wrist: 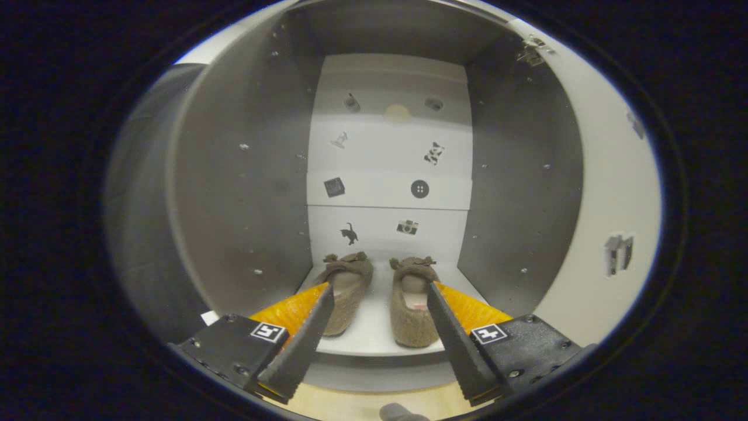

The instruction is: Open the shoe cabinet door, grab the shoes and put them into the shoe cabinet, then close the shoe cabinet door.

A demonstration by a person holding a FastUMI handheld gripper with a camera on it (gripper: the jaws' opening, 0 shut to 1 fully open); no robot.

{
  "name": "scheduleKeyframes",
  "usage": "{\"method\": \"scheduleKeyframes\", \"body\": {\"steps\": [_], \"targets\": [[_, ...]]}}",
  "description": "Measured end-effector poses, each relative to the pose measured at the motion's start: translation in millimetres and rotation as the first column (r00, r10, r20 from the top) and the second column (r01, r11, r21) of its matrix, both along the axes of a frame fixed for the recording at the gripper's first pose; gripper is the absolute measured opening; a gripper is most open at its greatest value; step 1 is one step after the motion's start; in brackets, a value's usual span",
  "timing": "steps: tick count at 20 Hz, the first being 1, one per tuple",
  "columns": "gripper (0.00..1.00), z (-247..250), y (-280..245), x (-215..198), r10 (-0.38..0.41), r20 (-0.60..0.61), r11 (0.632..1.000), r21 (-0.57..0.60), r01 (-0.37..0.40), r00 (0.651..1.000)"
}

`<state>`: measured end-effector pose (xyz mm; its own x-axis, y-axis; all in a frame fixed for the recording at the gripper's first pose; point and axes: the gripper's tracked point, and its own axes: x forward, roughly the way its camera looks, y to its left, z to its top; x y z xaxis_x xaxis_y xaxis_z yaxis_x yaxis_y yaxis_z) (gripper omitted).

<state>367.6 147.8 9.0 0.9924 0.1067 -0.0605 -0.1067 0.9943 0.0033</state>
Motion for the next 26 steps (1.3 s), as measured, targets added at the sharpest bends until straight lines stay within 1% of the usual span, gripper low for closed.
{"method": "scheduleKeyframes", "body": {"steps": [4, 8, 14, 18, 20, 23, 26], "targets": [[1.00, -6.0, -2.8, -64.7, 0.015, 0.031, 1.000, 0.008, -0.015, 0.999], [1.00, -11.8, -17.0, -136.4, 0.024, 0.049, 0.999, 0.025, -0.025, 0.999], [1.00, -15.6, -53.8, -229.2, 0.025, 0.083, 1.000, -0.012, -0.024, 0.996], [1.00, -19.4, -85.2, -284.0, 0.033, 0.088, 0.999, 0.012, -0.034, 0.996], [1.00, -21.3, -110.0, -313.8, 0.016, 0.094, 1.000, 0.007, -0.017, 0.995], [1.00, -29.7, -160.6, -349.6, -0.046, 0.074, 0.998, 0.035, 0.043, 0.996], [1.00, -32.1, -218.1, -372.6, -0.113, 0.083, 0.992, 0.062, 0.108, 0.990]]}}
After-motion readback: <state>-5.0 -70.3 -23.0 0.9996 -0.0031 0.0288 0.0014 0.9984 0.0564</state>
